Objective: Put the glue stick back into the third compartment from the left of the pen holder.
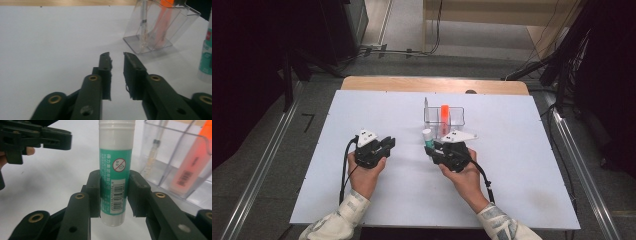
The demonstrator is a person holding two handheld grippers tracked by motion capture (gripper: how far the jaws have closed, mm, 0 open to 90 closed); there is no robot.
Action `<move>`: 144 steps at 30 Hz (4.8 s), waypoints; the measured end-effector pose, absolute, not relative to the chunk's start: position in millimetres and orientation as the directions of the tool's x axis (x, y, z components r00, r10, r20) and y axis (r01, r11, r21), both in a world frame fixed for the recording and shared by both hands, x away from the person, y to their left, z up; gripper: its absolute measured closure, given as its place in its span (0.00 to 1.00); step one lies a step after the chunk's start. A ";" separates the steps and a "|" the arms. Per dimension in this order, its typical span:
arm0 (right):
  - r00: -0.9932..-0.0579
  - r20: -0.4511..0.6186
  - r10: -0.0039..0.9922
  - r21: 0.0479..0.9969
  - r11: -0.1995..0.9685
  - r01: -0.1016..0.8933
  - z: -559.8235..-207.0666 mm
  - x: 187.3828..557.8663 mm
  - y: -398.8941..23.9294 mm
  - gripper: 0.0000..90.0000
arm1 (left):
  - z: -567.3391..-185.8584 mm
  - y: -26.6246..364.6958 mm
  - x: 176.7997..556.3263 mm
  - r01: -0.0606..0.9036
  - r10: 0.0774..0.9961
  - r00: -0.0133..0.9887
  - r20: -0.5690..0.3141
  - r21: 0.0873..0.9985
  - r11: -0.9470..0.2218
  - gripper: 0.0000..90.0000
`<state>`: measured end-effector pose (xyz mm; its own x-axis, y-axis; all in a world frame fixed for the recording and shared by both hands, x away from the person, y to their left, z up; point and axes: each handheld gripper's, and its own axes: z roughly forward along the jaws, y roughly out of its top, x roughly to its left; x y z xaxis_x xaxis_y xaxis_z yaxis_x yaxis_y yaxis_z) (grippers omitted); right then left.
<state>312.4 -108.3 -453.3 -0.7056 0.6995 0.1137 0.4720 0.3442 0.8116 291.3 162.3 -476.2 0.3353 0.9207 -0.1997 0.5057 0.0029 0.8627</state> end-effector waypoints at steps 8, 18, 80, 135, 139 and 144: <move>-0.681 0.122 0.722 0.815 0.319 0.483 -451.3 319.7 -119.0 0.71 | -479.1 165.4 292.9 0.523 0.946 0.272 -0.177 0.852 0.009 0.55; -0.650 0.127 0.749 0.828 0.281 0.486 -442.8 328.5 -134.1 0.71 | -483.6 169.2 294.2 0.540 0.962 0.222 -0.160 0.841 0.015 0.44; -0.510 0.163 0.845 0.862 0.129 0.490 -438.0 405.5 -162.3 0.71 | -485.9 167.4 294.9 0.553 0.955 0.238 -0.179 0.833 0.019 0.44; -0.515 0.147 0.845 0.872 0.136 0.471 -439.3 378.5 -182.9 0.45 | -486.8 167.5 294.7 0.555 0.956 0.232 -0.182 0.832 0.023 0.44; -0.519 0.145 0.842 0.872 0.139 0.470 -440.7 371.9 -190.8 0.41 | -487.1 167.9 294.9 0.559 0.955 0.230 -0.186 0.829 0.027 0.44; -0.518 0.150 0.842 0.861 0.146 0.488 -447.8 366.0 -199.0 0.37 | -487.8 168.4 294.9 0.562 0.955 0.228 -0.191 0.827 0.031 0.43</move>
